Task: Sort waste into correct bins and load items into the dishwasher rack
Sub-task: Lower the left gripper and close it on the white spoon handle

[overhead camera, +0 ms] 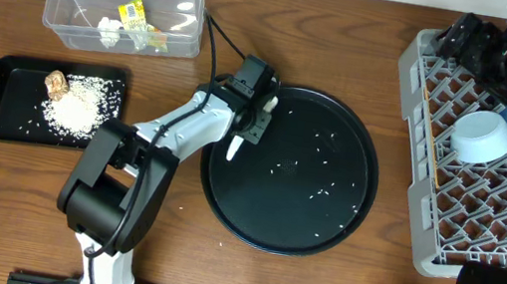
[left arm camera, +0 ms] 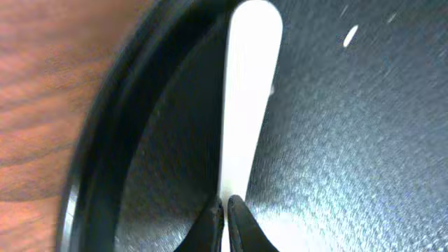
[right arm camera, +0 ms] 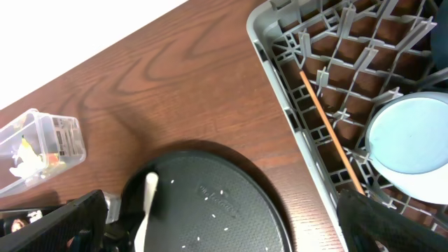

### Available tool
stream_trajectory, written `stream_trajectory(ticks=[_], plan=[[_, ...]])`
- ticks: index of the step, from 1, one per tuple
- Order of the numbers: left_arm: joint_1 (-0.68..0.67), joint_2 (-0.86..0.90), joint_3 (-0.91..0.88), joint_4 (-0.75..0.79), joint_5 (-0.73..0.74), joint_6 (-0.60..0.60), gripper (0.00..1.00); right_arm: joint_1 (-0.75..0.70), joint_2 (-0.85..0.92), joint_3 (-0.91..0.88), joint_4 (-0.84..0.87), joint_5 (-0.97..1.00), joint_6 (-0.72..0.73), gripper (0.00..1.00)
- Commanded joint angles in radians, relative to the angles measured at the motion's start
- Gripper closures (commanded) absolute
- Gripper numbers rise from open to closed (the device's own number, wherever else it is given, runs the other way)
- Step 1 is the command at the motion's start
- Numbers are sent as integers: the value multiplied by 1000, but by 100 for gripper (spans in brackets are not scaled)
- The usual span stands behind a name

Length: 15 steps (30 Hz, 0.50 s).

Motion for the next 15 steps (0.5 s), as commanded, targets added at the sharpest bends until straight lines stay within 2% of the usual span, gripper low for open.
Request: stream_trajectory(ticks=[1,11,12,14,15], plan=[[-2,11,-7,-11,18,-21,94,7,-4,-1,-4,3,-16,1],[-2,-50,-6,-42,21,-46,94,7,-4,-1,-4,3,-16,1],[-2,-47,-7,-48,27,-50,93,7,-4,-1,-4,3,-16,1],[-3,-37,-7,-52,40,-51,77,7,-4,-1,-4,3,-16,1],[-3,-32,-7,-52,42,-51,73,7,-4,-1,-4,3,-16,1]])
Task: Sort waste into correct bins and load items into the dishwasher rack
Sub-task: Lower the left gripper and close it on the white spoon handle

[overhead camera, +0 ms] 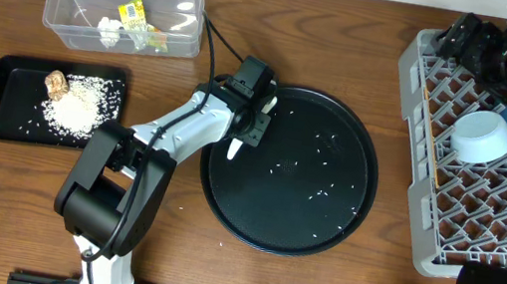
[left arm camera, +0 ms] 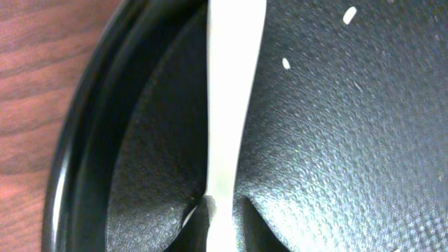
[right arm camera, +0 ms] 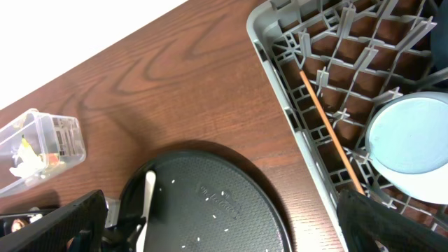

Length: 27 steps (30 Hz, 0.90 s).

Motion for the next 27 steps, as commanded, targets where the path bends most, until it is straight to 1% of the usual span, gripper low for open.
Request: stream_trajectory(ticks=[1,6,7,9,24,27], plan=[[-2,-8,-7,-7,20,-18,70,7,-4,-1,-4,3,-16,1],[-3,4,-14,-7,21,-18,68,7,-4,-1,-4,3,-16,1],[-4,4,-16,-7,21,-18,64,7,-4,-1,-4,3,-16,1],[-5,4,-21,-6,24,-18,62,7,-4,-1,-4,3,-16,1],[-32,14,-46,1,18,-14,61,7,-4,-1,-4,3,-16,1],[-39,16,-51,2,-9,-14,61,7,-4,-1,-3,3,-16,1]])
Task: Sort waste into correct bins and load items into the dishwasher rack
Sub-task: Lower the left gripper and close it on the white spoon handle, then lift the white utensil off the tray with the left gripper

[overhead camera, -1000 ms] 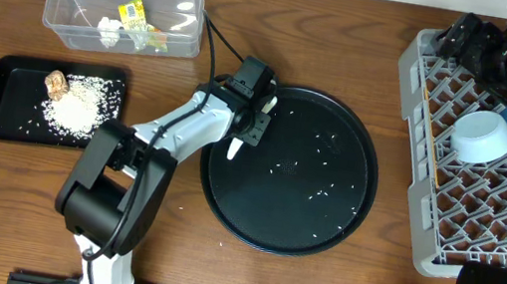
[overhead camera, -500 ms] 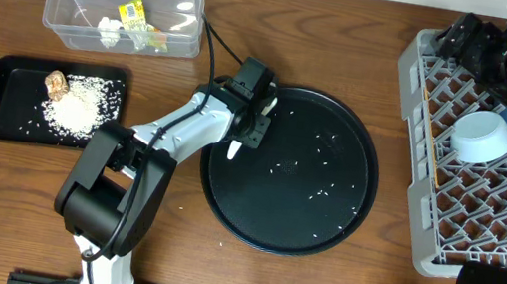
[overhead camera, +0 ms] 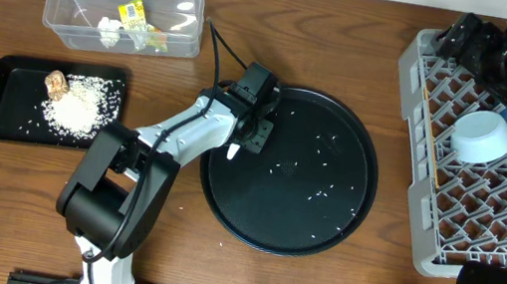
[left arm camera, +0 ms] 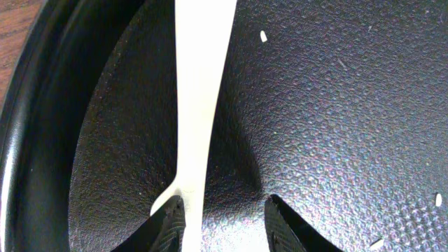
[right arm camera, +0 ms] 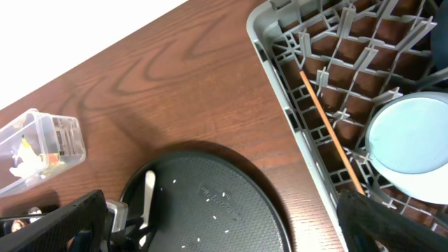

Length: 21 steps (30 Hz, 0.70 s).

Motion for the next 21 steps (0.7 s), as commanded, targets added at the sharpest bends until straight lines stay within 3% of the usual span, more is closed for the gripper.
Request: stream_trajectory(ticks=[1,5,21], plan=[[-16,16,-27,-5,-42,2,61,7,-4,-1,-4,3,-16,1],[-29,19,-26,-1,-112,5,61,7,-4,-1,-3,3,-16,1],[-35,-81,-21,50,-126,21,61,7,-4,-1,-4,3,-16,1]])
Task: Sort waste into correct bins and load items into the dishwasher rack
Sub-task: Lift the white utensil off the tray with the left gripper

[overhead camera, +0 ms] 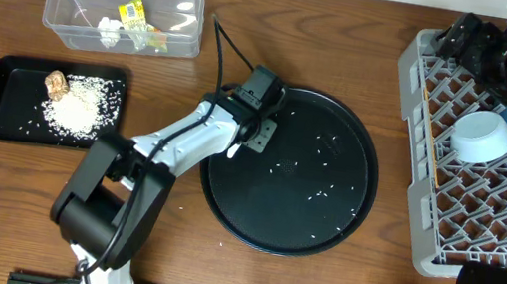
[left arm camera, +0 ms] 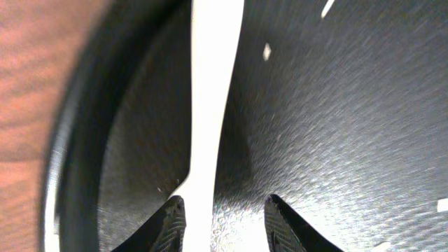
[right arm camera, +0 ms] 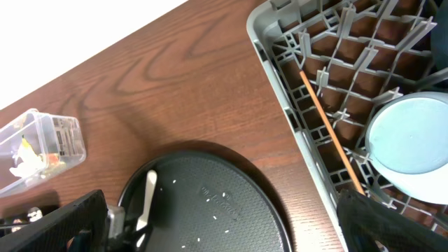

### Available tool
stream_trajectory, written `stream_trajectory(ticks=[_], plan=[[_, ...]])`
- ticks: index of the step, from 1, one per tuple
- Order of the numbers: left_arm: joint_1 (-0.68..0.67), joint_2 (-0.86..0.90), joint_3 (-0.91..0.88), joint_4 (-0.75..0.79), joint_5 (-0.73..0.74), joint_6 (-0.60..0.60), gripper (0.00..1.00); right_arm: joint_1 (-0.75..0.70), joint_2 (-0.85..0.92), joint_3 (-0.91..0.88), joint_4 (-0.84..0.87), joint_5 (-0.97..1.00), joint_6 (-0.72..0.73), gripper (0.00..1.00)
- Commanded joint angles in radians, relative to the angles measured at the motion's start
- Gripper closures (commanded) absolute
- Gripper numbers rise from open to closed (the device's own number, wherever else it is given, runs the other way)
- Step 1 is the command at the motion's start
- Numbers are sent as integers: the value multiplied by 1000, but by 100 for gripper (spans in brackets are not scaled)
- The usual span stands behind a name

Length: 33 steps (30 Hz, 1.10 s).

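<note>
A white plastic utensil [left arm camera: 210, 105] lies flat just inside the left rim of the round black tray [overhead camera: 322, 223]. My left gripper [left arm camera: 225, 220] stands open astride its near end, which runs close to the left finger [left arm camera: 173, 220] and apart from the right one. The utensil also shows in the right wrist view [right arm camera: 148, 192]. My right gripper [right arm camera: 231, 241] hangs open and empty high over the back of the grey dishwasher rack [overhead camera: 420, 107].
Rice grains are scattered on the round tray. A pale blue bowl [overhead camera: 483, 136] and an orange chopstick [right arm camera: 329, 126] sit in the rack. A clear bin [overhead camera: 124, 12] with wrappers stands at the back left, with a black rectangular tray [overhead camera: 5, 120] of rice in front of it.
My left gripper is still open over the utensil and has shifted slightly, so more of the tray's rim and the wood shows at its left. The right arm has not moved.
My left gripper's fingers were nearly shut at the utensil's near end on the tray. Then they were slightly parted, then wide open with the utensil lying flat between them, as it lies now. The right gripper stayed open above the rack.
</note>
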Motion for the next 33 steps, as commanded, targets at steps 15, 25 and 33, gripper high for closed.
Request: stream_trajectory(ticks=[15,25,33], plan=[[-3,71,-8,143,-23,82,61,7,-4,-1,-4,3,-16,1],[-3,151,-8,198,-23,81,60,7,-4,-1,-4,3,-16,1],[-3,171,-8,202,-24,81,62,7,-4,-1,-4,3,-16,1]])
